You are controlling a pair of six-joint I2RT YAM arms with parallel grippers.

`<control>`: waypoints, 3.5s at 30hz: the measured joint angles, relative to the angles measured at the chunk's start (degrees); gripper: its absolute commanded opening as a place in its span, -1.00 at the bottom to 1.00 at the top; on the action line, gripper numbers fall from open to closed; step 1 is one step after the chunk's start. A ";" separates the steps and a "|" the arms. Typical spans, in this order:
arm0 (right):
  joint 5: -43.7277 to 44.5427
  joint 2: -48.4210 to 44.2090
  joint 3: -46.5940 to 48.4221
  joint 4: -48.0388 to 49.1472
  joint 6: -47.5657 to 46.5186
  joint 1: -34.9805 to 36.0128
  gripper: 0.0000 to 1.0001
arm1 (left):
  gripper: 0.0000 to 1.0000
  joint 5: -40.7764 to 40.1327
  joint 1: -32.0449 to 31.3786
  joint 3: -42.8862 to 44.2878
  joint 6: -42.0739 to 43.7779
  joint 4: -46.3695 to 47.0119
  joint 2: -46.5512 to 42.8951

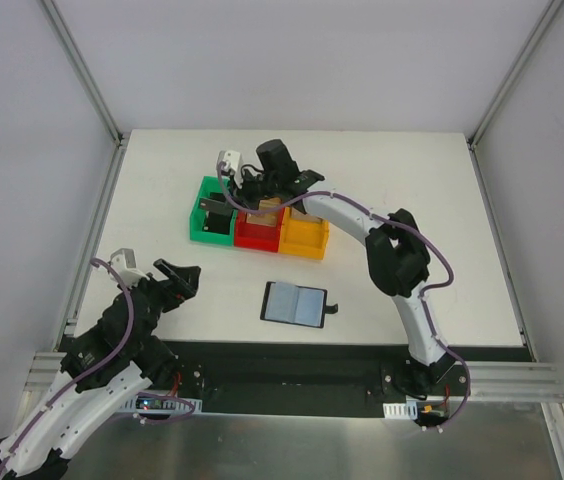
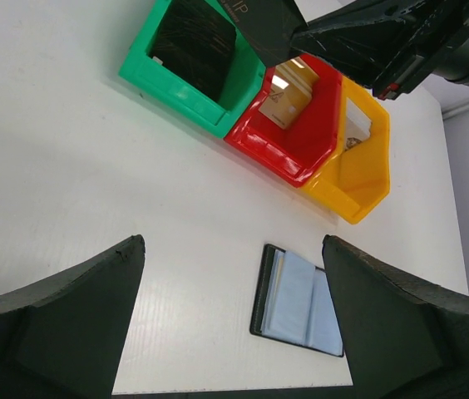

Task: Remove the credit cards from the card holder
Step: Place the credit card in the storage box.

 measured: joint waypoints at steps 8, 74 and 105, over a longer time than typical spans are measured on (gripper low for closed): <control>0.57 3.58 1.22 -0.02 -1.09 0.83 -1.00 | 0.74 0.00 0.00 0.00 -0.66 -0.37 0.72; 13.33 13.27 17.03 -19.41 -13.81 5.57 -0.73 | 0.80 -2.40 0.00 -1.27 -1.03 -0.44 1.38; 22.36 3.08 8.04 -12.20 3.41 2.89 -0.31 | 0.95 -2.10 0.00 -1.29 -0.44 -0.17 1.55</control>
